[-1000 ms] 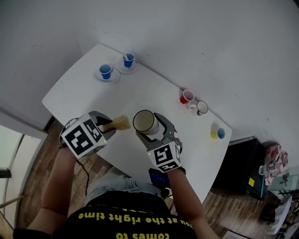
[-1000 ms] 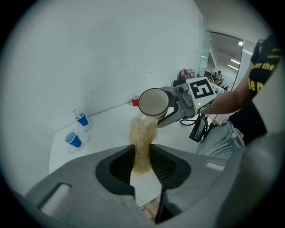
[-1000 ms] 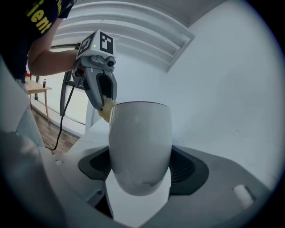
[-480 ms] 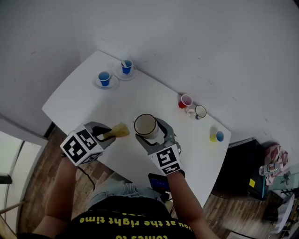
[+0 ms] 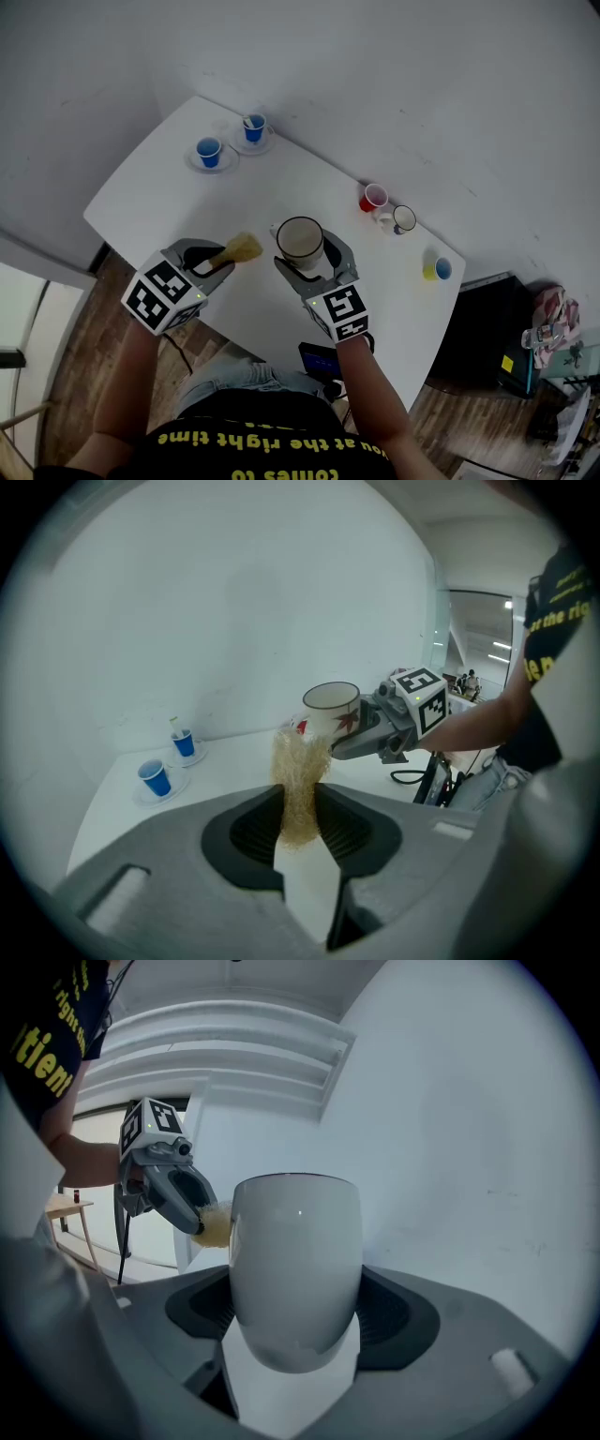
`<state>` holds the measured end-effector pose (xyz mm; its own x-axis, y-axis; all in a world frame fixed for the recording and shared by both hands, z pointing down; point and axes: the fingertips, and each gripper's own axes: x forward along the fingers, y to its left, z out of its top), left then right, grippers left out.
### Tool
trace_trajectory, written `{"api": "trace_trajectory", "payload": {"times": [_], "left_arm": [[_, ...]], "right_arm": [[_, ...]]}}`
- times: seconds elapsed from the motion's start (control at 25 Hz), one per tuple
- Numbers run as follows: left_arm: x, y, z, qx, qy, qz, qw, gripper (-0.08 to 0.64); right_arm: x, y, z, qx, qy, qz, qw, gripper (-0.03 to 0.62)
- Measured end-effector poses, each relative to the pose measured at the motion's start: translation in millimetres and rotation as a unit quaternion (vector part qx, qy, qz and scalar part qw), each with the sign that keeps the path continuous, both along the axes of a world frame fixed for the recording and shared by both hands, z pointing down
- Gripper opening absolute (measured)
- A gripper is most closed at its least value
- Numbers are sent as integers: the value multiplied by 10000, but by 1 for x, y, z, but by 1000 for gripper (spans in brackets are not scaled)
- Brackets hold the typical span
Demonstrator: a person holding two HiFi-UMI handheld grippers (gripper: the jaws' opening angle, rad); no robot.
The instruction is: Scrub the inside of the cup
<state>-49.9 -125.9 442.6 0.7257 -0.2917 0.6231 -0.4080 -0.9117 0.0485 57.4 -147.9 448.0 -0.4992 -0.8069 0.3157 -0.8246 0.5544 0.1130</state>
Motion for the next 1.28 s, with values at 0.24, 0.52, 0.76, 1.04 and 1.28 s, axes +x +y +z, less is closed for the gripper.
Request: {"api": "trace_trajectory", "payload": {"times": [0.24, 0.52, 0.76, 1.04, 1.28], "left_arm": [[2, -11, -7, 296, 375, -323, 9983, 100], [4, -22, -18, 672, 864, -634, 9920, 100], [6, -27, -20, 807, 1097, -782, 9876, 100], [5, -32, -27, 1143, 1493, -960, 9775, 100], [-7, -40, -40, 1551, 1857, -1173, 9632, 100]], "right_arm": [[8, -2, -5, 20, -270, 148, 9995, 382], [23, -3, -12, 110, -516, 387, 9979, 382], [35, -2, -16, 156, -640, 542, 9964, 382], [46, 1, -20, 252, -751, 637, 9948, 383], [53, 6, -22, 297, -820, 763, 9933, 383]]}}
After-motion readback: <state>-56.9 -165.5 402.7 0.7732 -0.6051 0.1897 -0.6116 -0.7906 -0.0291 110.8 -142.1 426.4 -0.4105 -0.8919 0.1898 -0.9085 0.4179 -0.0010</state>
